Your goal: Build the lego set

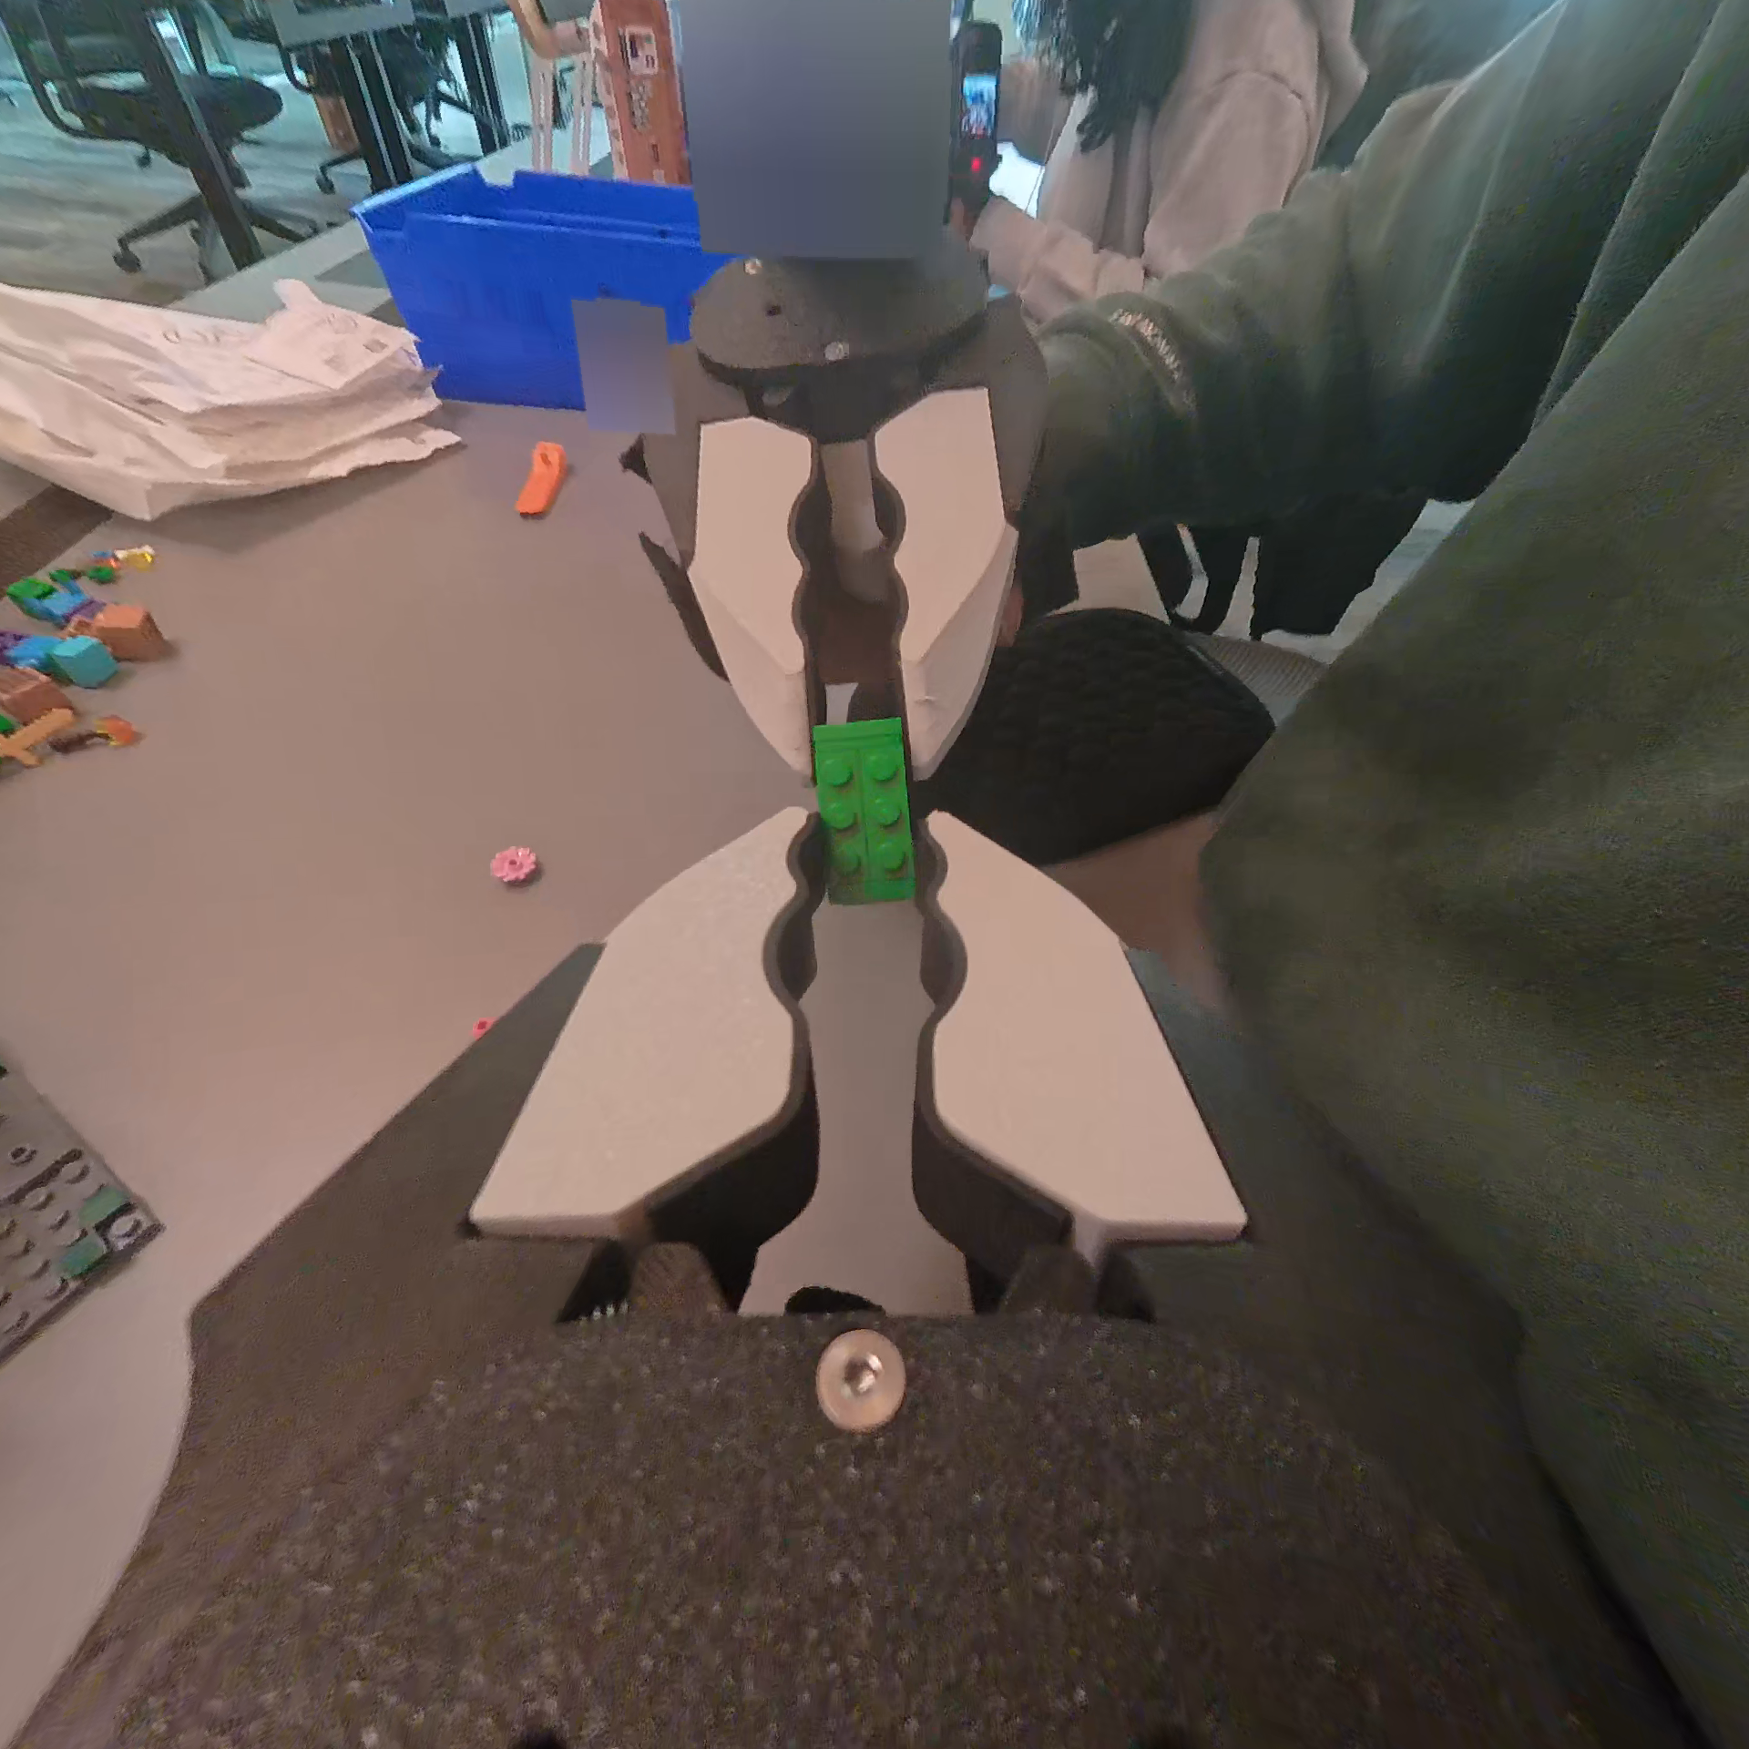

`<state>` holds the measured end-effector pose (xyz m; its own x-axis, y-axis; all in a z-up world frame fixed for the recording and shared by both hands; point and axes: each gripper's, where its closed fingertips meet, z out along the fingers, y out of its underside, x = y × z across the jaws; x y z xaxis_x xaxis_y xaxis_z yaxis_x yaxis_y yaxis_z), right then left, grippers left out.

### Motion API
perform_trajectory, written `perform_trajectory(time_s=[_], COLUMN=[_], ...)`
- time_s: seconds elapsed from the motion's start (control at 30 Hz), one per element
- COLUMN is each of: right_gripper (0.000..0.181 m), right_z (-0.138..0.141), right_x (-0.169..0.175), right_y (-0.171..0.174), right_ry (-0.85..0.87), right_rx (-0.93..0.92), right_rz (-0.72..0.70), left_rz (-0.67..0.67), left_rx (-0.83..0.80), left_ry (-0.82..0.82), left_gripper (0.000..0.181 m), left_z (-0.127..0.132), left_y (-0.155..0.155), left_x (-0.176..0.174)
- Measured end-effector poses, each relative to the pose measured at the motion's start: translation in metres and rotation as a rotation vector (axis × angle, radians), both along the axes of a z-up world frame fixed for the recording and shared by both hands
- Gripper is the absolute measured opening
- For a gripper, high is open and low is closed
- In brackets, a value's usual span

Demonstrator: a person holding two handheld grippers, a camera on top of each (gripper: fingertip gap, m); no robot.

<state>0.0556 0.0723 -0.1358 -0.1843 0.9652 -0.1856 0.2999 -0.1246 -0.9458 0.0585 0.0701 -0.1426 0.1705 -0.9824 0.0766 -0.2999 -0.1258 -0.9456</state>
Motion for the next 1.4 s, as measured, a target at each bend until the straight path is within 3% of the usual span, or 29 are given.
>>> perform_trajectory(time_s=[0.33,0.57,1.4], right_gripper=[0.016,0.016,0.02], right_z=[-0.013,-0.011,-0.02], right_x=[-0.003,-0.003,0.001], right_y=[-0.005,-0.005,-0.001], right_ry=[-0.125,-0.092,-0.134], right_rx=[0.13,0.185,0.134], right_rz=[0.043,0.056,-0.005], left_rz=[-0.007,-0.007,-0.009], left_rx=[0.023,0.032,0.024], left_ry=[0.123,0.113,0.087], left_gripper=[0.017,0.017,0.017], left_z=[-0.019,-0.017,-0.026], left_y=[-0.003,-0.003,0.001], left_x=[0.002,0.002,0.006])
